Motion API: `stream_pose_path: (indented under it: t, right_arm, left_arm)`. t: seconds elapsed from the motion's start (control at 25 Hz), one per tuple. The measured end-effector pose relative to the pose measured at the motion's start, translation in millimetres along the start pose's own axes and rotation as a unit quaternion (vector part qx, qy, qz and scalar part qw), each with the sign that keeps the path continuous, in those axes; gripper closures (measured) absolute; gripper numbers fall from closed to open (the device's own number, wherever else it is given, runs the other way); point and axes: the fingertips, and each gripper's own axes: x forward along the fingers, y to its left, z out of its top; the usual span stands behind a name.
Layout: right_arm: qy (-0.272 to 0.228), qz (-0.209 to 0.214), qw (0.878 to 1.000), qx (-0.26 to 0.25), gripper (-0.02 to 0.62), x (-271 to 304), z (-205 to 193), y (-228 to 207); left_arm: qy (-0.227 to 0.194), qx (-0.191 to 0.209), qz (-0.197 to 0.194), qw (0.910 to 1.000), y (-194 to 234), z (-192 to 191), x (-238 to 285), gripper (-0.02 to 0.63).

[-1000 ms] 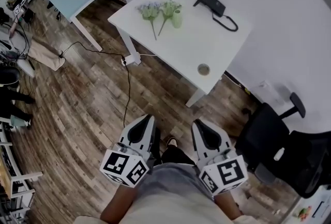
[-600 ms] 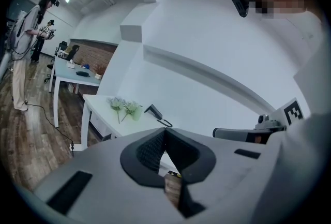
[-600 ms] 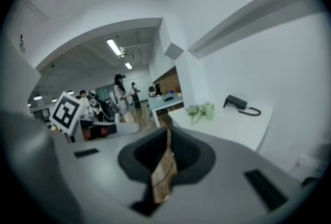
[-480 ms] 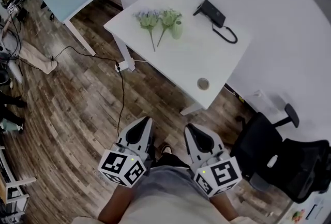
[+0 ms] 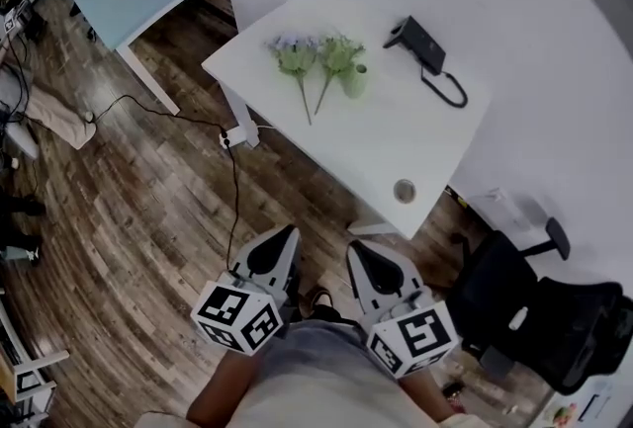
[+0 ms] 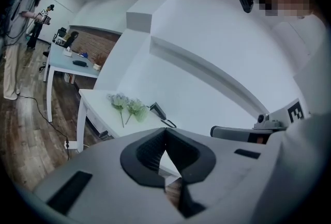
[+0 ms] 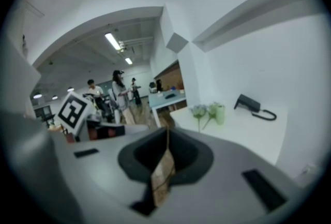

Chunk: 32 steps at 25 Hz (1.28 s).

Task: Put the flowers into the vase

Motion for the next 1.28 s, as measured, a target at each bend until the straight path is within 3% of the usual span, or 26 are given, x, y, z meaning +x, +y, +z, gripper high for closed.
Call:
stream_pose_path:
  t: [0.32, 0.64, 1.28]
  right_arm:
    - [-0.002, -0.01, 1.0, -0.01, 0.572, 53, 29, 17]
    - [-0.012, -0.028, 0.999, -0.023, 0.572, 84, 49, 33]
    - [-0.008, -0.019, 1.0, -0.017, 0.572, 139, 72, 19]
  left_arm:
    - [-0.008, -0.003, -0.02, 0.9998, 44, 44, 11, 0.583]
    - [-0.013, -0.008, -0.048, 0.9987, 68, 65, 13, 0.582]
    - [-0.002, -0.002, -0.047, 0.9989, 108, 93, 47, 0.581]
